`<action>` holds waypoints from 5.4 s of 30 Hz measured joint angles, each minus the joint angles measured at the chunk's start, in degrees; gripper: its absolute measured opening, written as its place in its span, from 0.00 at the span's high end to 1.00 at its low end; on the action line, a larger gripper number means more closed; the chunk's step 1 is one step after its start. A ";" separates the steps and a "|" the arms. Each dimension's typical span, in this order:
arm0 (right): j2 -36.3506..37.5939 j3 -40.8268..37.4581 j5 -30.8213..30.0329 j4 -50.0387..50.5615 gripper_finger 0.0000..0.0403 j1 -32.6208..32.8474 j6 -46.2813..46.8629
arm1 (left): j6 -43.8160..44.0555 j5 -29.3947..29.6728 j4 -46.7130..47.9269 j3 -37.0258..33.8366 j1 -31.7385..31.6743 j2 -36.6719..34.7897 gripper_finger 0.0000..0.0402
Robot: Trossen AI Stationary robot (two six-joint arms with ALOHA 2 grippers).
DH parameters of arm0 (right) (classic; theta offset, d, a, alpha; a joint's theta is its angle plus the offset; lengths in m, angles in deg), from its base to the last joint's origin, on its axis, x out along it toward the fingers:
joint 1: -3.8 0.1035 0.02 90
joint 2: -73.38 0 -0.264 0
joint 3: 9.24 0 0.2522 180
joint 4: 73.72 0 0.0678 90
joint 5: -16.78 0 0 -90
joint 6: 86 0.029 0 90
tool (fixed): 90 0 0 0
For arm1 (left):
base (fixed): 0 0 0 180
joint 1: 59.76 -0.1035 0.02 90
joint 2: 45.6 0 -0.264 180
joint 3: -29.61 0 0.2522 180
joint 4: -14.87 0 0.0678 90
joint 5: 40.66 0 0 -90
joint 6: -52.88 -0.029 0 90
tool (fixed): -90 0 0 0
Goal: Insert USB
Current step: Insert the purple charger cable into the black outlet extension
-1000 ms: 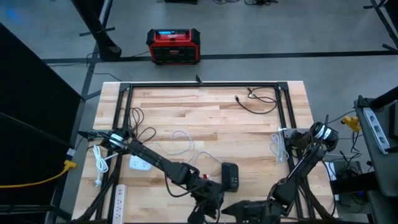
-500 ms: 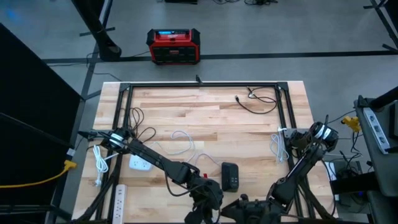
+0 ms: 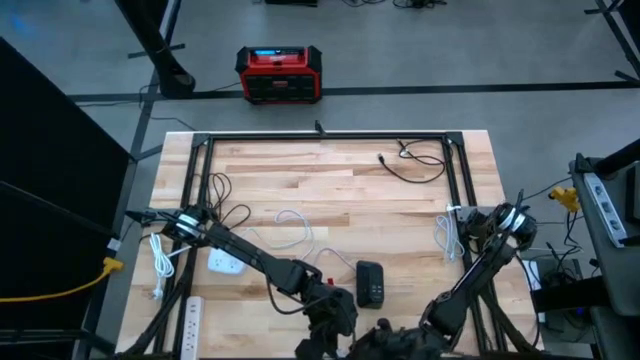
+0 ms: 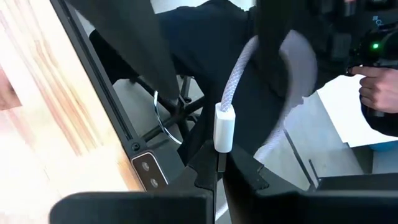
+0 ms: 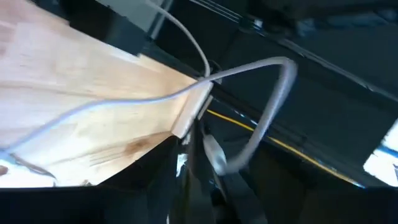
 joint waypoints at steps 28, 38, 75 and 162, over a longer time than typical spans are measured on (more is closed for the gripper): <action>-3.70 5.75 -8.51 5.68 0.79 -0.50 -3.88 | 0.25 -0.46 0.40 0.04 -0.05 -0.15 1.00; -3.70 5.72 -7.65 5.86 0.76 0.03 -3.66 | 0.22 -0.66 0.40 0.04 -0.05 -0.13 1.00; -3.63 7.07 -14.94 19.17 0.97 4.43 47.49 | 0.20 18.16 17.92 0.00 -0.52 -0.22 0.84; 15.23 -13.86 20.85 39.52 0.97 -13.39 140.54 | -10.08 49.44 0.78 0.02 -3.61 4.92 0.90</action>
